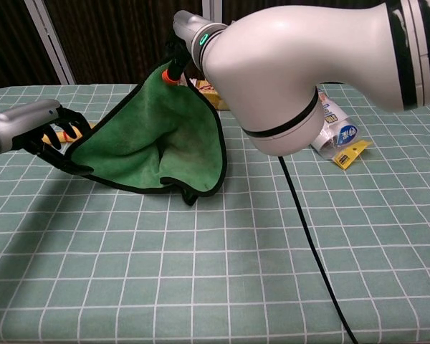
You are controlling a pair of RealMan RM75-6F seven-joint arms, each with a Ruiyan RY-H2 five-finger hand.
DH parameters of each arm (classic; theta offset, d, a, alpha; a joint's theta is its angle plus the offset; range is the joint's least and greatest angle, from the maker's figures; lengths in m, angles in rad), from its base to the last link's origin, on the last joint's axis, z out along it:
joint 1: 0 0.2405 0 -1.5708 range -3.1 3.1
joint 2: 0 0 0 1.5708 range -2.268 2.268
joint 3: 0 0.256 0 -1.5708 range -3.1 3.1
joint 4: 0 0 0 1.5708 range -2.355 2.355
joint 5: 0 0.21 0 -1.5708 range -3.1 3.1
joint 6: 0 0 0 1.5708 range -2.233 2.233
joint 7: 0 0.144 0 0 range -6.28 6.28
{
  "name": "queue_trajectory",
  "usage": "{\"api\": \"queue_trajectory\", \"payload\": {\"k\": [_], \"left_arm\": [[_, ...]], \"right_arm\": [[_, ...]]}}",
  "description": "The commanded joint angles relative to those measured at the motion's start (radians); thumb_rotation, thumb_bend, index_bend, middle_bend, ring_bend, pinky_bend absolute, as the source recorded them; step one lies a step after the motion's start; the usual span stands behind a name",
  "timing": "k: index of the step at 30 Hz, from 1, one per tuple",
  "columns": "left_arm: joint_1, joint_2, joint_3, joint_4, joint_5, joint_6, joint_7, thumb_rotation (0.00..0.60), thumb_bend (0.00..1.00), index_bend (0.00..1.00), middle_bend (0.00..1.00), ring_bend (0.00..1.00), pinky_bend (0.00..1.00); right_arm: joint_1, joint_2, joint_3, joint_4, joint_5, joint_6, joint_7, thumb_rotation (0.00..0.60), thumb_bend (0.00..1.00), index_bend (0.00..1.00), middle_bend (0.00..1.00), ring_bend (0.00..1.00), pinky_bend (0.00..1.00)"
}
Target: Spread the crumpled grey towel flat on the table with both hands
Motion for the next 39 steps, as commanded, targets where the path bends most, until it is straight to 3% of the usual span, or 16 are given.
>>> {"api": "queue_trajectory", "payload": {"k": [1,11,27,34,39], "left_arm": [[0.002,-0.006,-0.008,0.006,-0.012,-0.003,-0.009,0.509,0.05,0.42,0.29,0.24,0.34],[0.004,-0.037,-0.027,0.052,-0.032,-0.006,-0.038,0.512,0.12,0.5,0.29,0.24,0.35],[0.007,-0.026,-0.04,0.052,-0.028,-0.01,-0.058,0.515,0.45,0.57,0.3,0.24,0.35],[0.018,-0.01,-0.036,0.041,0.037,0.012,-0.1,0.598,0.51,0.6,0.32,0.24,0.35],[0.028,0.021,-0.03,0.017,0.132,0.048,-0.152,0.6,0.51,0.6,0.32,0.24,0.35]], "right_arm": [[-0.006,0.006,-0.006,-0.009,-0.006,-0.001,0.005,0.6,0.36,0.8,0.29,0.09,0.15],[-0.026,0.025,-0.031,-0.035,-0.028,0.01,0.016,0.6,0.36,0.8,0.29,0.09,0.15],[-0.07,0.057,-0.048,-0.069,-0.047,0.004,0.061,0.6,0.36,0.8,0.29,0.09,0.15],[-0.14,0.109,-0.07,-0.167,-0.085,0.014,0.128,0.6,0.36,0.8,0.29,0.09,0.15],[-0.223,0.174,-0.099,-0.289,-0.147,0.031,0.207,0.6,0.36,0.8,0.29,0.1,0.15]]}}
